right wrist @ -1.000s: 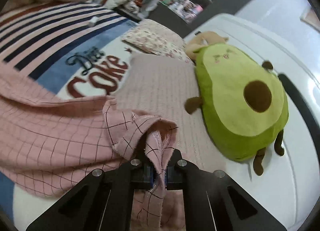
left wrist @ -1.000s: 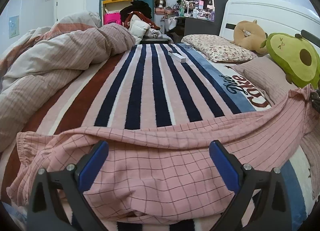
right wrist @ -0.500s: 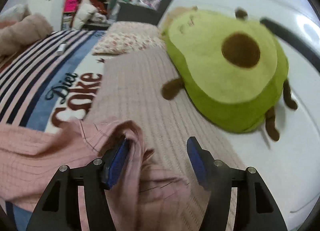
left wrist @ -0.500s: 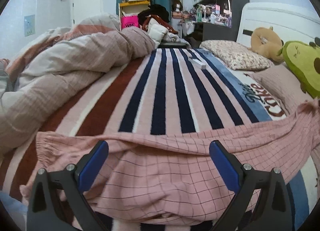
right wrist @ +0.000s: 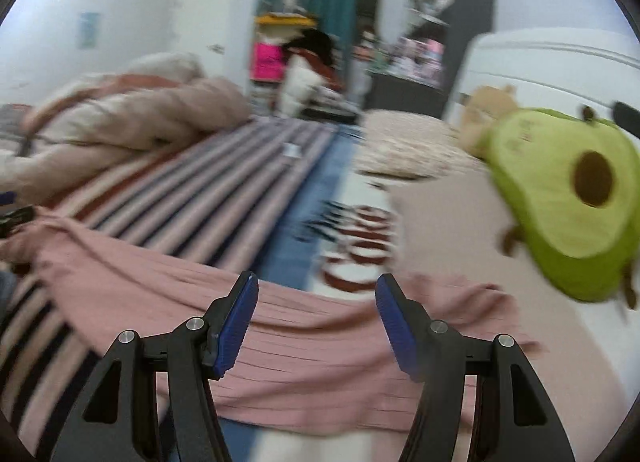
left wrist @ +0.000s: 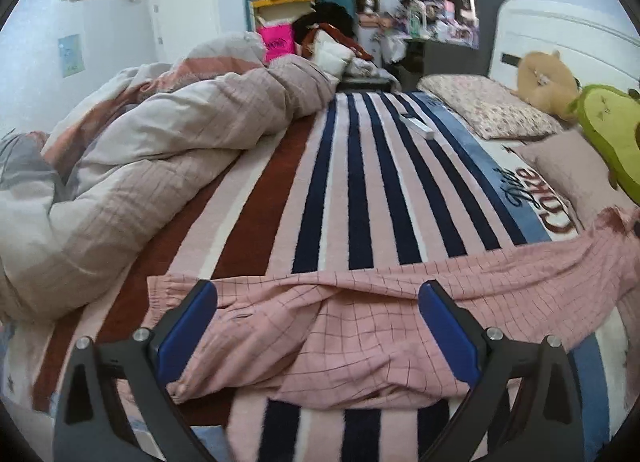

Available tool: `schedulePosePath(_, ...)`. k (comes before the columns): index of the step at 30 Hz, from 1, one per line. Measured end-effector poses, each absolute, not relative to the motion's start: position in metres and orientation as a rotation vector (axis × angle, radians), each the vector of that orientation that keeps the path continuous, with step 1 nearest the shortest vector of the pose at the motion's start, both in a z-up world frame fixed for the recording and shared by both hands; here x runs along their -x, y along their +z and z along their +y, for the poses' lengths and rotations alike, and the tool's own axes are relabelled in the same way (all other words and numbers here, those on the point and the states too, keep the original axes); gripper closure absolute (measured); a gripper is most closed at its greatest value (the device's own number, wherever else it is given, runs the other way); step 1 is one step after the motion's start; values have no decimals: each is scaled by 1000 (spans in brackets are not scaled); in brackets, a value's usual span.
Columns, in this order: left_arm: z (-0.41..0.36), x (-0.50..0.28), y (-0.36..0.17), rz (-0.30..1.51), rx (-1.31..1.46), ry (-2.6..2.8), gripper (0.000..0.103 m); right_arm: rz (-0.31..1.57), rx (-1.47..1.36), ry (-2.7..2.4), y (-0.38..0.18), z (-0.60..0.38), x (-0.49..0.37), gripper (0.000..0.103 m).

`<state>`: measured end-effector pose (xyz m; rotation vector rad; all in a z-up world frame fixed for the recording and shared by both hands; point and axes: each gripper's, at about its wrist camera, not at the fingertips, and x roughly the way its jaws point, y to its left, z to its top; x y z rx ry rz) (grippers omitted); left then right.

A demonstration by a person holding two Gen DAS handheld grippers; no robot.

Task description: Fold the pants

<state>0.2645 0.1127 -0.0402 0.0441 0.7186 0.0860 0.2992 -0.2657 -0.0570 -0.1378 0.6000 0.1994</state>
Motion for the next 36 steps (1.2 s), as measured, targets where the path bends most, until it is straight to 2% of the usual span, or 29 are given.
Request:
schedulePosePath(4, 128, -269, -35, 840, -59, 10, 3, 595, 179, 284, -74, -235, -291, 46)
schedulePosePath(9, 154, -269, -57, 994, -267, 125, 3, 667, 168, 353, -98, -220, -284, 46)
schedulePosePath(16, 189, -274, -60, 1130, -281, 108, 4, 731, 146, 326, -112, -224, -270, 46)
schedulePosePath(18, 187, -275, -38, 1098, -232, 29, 4, 750, 132, 316, -114, -225, -267, 46)
schedulePosePath(23, 173, -275, -6, 994, -338, -9, 4, 784, 128, 301, -114, -224, -262, 46)
schedulePosePath(27, 191, -280, -36, 1077, -444, 8, 4, 777, 142, 301, -107, -221, -254, 46)
schedulePosePath(32, 221, -275, -87, 1211, -393, 8, 4, 779, 147, 307, -103, -216, -250, 46)
schedulePosePath(35, 233, -273, -111, 1271, -375, 26, 21, 786, 160, 313, -104, -211, -250, 46)
schedulePosePath(36, 236, -273, -118, 1294, -346, 19, 32, 787, 163, 316, -104, -209, -250, 46)
